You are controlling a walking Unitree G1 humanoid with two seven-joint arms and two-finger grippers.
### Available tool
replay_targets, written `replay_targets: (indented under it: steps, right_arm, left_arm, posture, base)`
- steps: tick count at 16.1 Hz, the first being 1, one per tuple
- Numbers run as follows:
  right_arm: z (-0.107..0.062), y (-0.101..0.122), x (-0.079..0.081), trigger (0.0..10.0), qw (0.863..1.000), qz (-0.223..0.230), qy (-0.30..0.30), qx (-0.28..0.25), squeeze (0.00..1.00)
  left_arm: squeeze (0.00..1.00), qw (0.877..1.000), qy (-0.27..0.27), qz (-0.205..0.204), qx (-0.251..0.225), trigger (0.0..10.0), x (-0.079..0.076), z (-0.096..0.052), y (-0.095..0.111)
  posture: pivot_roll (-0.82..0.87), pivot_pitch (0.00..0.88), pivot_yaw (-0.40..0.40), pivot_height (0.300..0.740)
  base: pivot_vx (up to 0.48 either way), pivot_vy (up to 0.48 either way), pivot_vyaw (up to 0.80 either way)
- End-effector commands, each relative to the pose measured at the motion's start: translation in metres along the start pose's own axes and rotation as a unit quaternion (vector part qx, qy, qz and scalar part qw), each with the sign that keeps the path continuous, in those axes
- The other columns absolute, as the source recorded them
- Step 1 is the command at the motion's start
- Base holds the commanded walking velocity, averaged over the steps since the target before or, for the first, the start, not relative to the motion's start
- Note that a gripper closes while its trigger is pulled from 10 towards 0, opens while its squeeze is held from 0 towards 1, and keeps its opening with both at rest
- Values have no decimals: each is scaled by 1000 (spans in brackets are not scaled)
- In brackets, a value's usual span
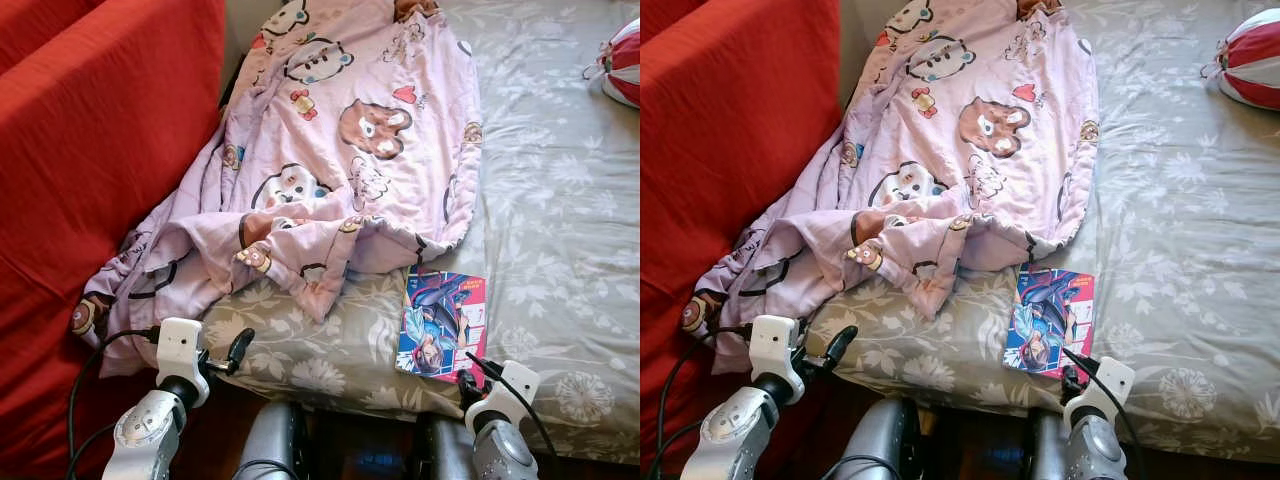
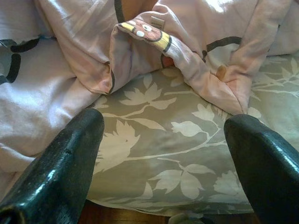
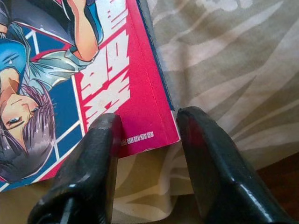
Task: Clean up the room
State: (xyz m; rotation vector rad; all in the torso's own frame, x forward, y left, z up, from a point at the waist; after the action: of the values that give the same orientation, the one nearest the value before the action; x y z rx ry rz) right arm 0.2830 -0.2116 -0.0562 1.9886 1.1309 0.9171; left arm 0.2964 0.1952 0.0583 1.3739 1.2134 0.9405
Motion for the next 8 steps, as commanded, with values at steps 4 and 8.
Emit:
replay_targets:
  steps: [4, 8]
  right_arm:
    - [-6, -21, -4, 10000, 997, 66, -10, 35, 0]
    - [-4, -16, -8, 10000, 995, 101, -11, 24, 0]
  left_arm:
    - [0, 1000, 7, 7, 12, 10000, 5, -7, -1]
    - [0, 1000, 9, 17, 12, 10000, 7, -8, 1]
  posture:
    - [164, 265, 153, 636]
    - [170, 262, 157, 636]
  base:
    - [0, 0, 0]
    - [0, 0, 0]
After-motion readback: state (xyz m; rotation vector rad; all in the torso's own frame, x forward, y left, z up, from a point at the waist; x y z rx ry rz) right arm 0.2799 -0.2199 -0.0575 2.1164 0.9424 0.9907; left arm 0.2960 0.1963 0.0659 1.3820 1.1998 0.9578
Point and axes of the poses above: a point about 5 cm out from each wrist's last joint towards the gripper, its own z axis pointing out of the wrist towards the gripper, its own y axis along the axis of the wrist's last joint, x = y × z, the point moved 4 cm from there along z, pointing out of the wrist towards the gripper, and after that the axes turned 4 degrees about -z, right-handed, at the moved point
